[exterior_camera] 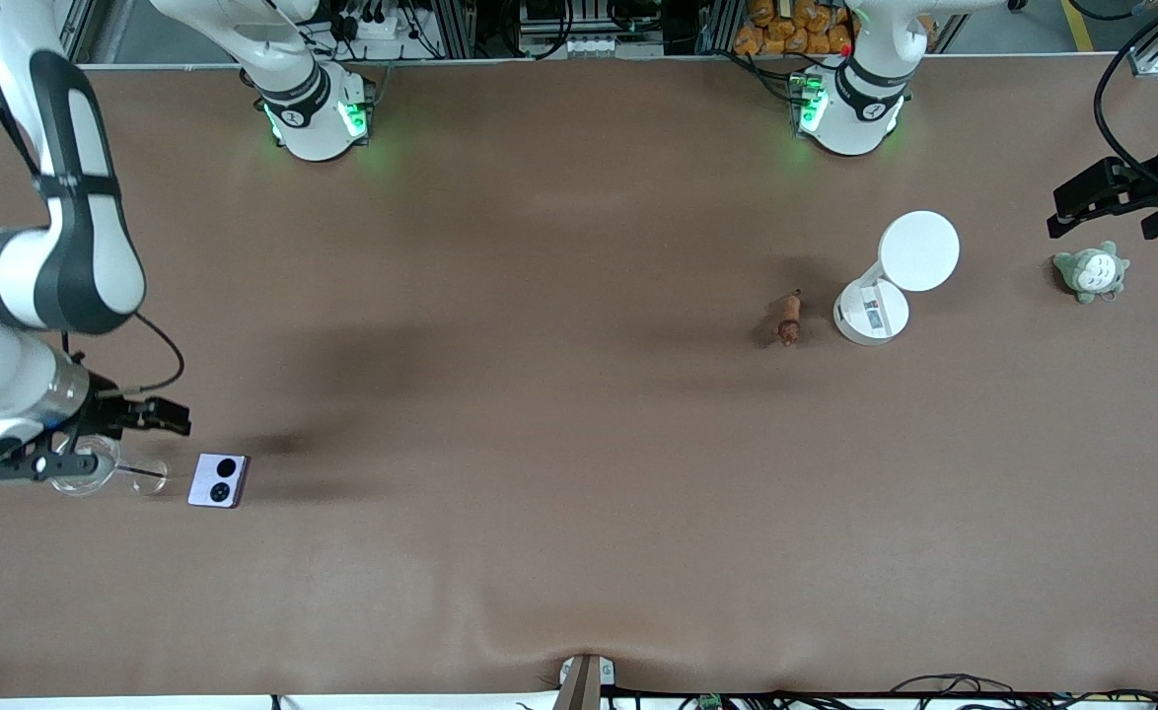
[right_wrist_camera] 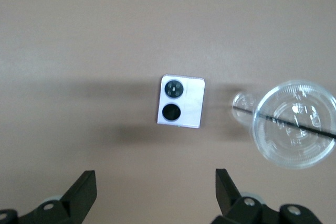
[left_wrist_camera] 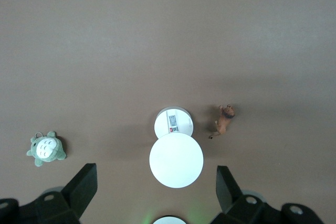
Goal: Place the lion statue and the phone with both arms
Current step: 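Open the right gripper off the phone and draw it back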
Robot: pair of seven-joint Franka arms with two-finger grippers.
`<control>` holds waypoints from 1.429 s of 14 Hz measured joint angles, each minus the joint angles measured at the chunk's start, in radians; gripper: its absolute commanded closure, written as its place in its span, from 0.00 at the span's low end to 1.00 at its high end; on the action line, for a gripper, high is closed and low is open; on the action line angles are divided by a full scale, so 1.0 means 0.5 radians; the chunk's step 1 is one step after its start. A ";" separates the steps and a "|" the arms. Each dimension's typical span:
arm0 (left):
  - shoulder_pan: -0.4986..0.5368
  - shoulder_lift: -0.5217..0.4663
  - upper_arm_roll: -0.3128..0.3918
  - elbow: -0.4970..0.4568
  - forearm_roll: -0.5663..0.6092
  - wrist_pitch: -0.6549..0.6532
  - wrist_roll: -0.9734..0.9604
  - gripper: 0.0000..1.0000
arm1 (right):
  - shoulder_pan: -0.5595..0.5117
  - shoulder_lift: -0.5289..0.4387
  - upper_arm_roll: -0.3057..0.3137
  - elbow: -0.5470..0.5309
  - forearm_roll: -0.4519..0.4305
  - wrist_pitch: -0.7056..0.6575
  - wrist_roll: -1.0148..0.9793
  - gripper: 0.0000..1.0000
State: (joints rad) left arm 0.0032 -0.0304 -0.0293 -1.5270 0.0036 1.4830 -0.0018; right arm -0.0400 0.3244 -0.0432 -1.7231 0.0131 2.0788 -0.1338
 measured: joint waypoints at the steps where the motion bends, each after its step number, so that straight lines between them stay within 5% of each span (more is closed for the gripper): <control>1: -0.001 0.002 0.000 0.000 0.000 0.000 0.000 0.00 | 0.001 -0.081 0.000 -0.040 -0.001 -0.046 0.000 0.00; 9: 0.000 0.014 0.002 0.000 -0.003 0.000 -0.005 0.00 | 0.001 -0.648 0.000 0.049 -0.002 -0.775 0.092 0.00; 20: 0.000 0.025 0.001 0.000 -0.003 -0.001 -0.006 0.00 | 0.000 -0.670 -0.001 0.297 0.000 -0.973 0.164 0.00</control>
State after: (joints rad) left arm 0.0032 -0.0177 -0.0286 -1.5269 0.0023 1.4826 -0.0048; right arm -0.0401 -0.0104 -0.0438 -1.5745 0.0131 1.5923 -0.0519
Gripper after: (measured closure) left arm 0.000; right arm 0.000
